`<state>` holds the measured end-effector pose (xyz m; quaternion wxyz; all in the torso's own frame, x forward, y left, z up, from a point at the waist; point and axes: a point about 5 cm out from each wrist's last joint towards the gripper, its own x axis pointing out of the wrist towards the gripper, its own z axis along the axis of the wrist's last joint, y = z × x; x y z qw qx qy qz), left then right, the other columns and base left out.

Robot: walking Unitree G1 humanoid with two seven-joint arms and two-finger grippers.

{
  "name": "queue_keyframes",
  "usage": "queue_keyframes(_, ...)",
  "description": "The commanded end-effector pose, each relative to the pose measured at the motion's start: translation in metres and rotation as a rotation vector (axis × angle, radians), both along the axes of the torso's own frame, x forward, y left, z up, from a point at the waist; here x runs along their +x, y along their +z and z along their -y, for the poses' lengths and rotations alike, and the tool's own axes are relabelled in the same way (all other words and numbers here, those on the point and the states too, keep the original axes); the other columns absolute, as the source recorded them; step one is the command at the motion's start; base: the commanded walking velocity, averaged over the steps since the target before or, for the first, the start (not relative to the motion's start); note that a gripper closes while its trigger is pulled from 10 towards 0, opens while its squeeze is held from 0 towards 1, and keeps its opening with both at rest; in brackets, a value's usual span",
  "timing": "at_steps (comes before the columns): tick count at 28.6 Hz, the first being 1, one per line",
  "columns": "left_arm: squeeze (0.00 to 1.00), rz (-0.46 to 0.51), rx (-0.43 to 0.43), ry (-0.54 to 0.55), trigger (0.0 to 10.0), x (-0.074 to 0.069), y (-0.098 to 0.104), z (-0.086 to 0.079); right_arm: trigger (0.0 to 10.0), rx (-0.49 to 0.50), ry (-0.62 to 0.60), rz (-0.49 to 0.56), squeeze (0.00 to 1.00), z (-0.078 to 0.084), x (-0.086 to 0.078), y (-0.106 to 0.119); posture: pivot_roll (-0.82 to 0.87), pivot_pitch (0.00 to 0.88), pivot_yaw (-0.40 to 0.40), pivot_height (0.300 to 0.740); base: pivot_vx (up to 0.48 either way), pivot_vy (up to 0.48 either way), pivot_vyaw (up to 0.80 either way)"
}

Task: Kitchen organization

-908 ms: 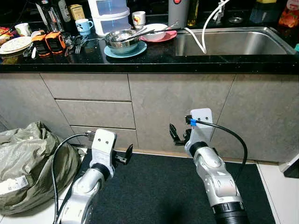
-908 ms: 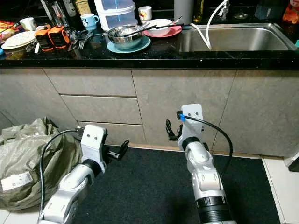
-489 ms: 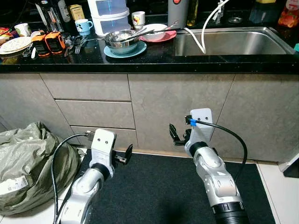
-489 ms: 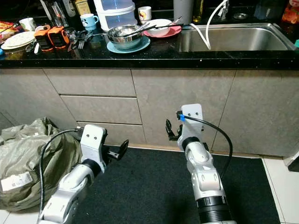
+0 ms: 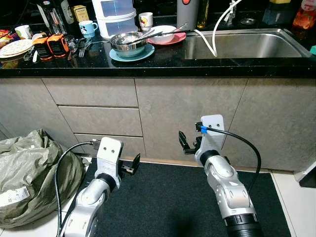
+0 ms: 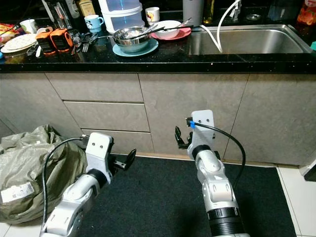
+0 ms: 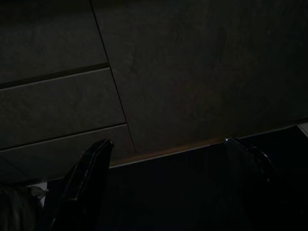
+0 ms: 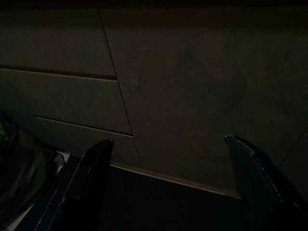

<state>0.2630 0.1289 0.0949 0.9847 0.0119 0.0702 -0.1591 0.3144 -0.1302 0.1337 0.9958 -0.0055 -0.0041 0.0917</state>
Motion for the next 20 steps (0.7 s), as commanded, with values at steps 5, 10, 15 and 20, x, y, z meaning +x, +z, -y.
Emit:
queue_keyframes(5, 0.00, -0.005, 0.012, 0.009, 10.0, -0.0001, -0.0030, -0.0034, 10.0, 0.010, 0.016, -0.019, 0.00, -0.0049, 0.0007, -0.0026, -0.01, 0.000, 0.085, 0.740, 0.000, 0.000, 0.00)
queue_keyframes(10, 0.00, -0.005, 0.009, 0.011, 10.0, -0.0006, -0.0030, -0.0037, 10.0, 0.010, 0.017, -0.019, 0.00, -0.0048, 0.0002, -0.0024, -0.01, 0.000, 0.084, 0.740, 0.000, 0.000, 0.00)
queue_keyframes(15, 0.00, -0.004, 0.001, 0.016, 10.0, -0.0012, -0.0027, -0.0045, 10.0, 0.013, 0.019, -0.018, 0.00, -0.0051, -0.0004, -0.0021, -0.01, 0.000, 0.084, 0.740, 0.000, 0.000, 0.00)
queue_keyframes(20, 0.00, -0.004, -0.008, 0.019, 10.0, -0.0013, -0.0027, -0.0043, 10.0, 0.017, 0.014, -0.017, 0.00, -0.0036, -0.0009, -0.0020, -0.01, 0.000, 0.077, 0.740, 0.000, 0.000, 0.00)
